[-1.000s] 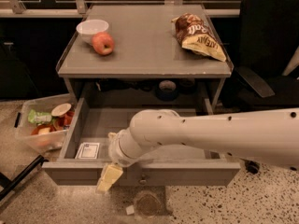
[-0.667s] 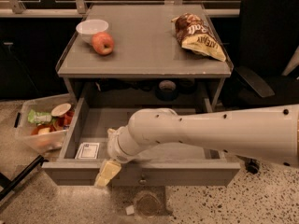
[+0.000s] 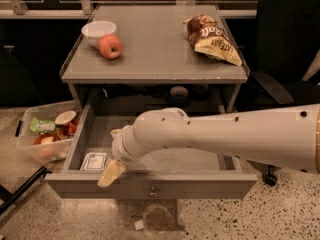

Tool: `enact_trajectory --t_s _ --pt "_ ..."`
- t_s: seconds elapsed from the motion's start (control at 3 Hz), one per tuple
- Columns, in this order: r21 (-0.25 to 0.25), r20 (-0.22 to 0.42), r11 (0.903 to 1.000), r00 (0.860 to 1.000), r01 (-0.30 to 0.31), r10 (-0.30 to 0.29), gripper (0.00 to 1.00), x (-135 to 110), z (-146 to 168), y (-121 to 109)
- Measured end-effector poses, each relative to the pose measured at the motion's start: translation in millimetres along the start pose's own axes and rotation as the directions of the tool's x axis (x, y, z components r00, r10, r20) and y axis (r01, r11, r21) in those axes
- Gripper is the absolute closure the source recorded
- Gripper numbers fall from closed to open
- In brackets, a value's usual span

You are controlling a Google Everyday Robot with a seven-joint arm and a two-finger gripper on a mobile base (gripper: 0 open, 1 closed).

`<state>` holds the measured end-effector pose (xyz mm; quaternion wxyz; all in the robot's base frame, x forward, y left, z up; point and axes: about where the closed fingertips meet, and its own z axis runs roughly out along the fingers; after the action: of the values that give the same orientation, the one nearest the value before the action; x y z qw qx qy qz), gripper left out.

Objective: Close top drawer

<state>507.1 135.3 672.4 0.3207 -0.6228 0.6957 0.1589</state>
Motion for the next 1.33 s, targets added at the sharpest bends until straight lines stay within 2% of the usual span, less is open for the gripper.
enact_trajectory --t_s 0.33,1.0,1.33 --pt "0.037 -0.003 0.9993 1.0 0.004 -0.004 0.42 -4.7 2.5 -14.0" --pt "0.043 -0.003 0.9991 1.0 0.001 -0.001 0.89 -5.2 1.8 -11.8" --pt "0.099 0.008 0.9949 1.0 -0.015 0.014 1.0 -6.8 6.2 -19.9"
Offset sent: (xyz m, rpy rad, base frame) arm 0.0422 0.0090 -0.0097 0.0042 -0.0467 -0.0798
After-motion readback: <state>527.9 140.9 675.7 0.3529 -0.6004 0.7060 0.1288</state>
